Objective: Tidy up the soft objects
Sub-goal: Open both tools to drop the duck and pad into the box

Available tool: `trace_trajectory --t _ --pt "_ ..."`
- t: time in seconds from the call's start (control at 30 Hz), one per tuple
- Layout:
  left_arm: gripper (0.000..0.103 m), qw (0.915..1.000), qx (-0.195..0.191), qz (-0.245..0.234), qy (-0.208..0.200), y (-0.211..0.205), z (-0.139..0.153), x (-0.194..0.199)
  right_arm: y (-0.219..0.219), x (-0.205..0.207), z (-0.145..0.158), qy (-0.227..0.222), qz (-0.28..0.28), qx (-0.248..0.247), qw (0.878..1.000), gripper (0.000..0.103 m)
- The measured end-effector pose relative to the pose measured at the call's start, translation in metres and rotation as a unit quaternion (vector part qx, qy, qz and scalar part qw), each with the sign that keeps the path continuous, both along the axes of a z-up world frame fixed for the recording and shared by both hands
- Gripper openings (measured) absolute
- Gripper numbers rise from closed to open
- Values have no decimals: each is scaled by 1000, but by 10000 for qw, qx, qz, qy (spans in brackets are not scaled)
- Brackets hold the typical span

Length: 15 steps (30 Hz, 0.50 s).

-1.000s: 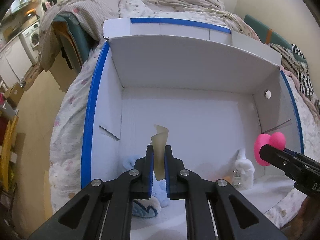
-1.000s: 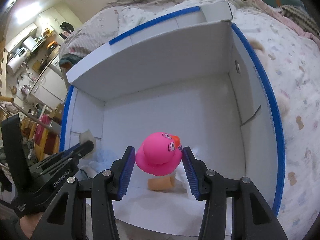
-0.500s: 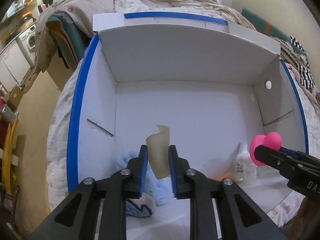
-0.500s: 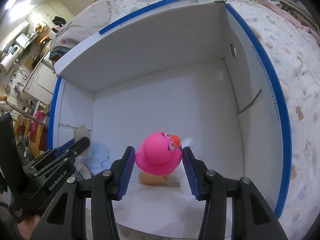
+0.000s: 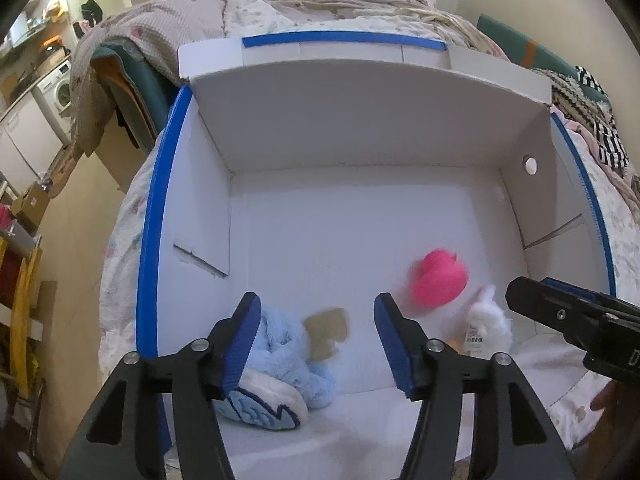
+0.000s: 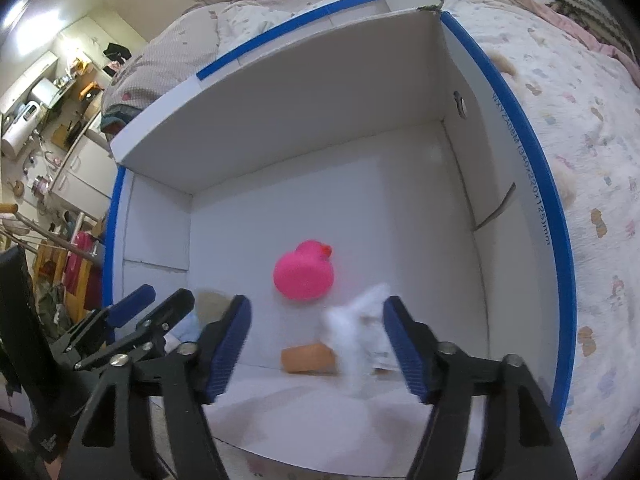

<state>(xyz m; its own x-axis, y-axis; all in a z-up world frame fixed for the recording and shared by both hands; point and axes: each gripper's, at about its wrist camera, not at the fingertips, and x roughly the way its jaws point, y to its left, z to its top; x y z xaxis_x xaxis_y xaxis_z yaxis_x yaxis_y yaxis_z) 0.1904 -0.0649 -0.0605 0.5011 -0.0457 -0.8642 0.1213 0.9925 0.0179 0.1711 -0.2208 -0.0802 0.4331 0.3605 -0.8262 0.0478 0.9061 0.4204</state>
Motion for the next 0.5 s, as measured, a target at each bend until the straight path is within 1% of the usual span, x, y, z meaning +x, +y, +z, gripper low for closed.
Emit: trace_trajectory --t 0.03,0.1,0.17,0.37,0.5 --pt "61 10000 -14 -26 -6 -1 1 0 0 0 2 -40 -4 37 10000 81" --pt "64 10000 -7 -31 -1 -1 3 -1 -1 -1 4 -119 -6 126 9998 95" --pt "64 10000 39 -21 -38 -1 4 -1 -3 -3 7 -233 -26 214 9995 103" --pt "64 10000 55 46 -61 1 7 -2 -1 -3 15 -406 -20 220 9989 103" --pt "64 9999 48 94 -90 4 10 -3 2 -3 17 -443 -35 68 9990 103"
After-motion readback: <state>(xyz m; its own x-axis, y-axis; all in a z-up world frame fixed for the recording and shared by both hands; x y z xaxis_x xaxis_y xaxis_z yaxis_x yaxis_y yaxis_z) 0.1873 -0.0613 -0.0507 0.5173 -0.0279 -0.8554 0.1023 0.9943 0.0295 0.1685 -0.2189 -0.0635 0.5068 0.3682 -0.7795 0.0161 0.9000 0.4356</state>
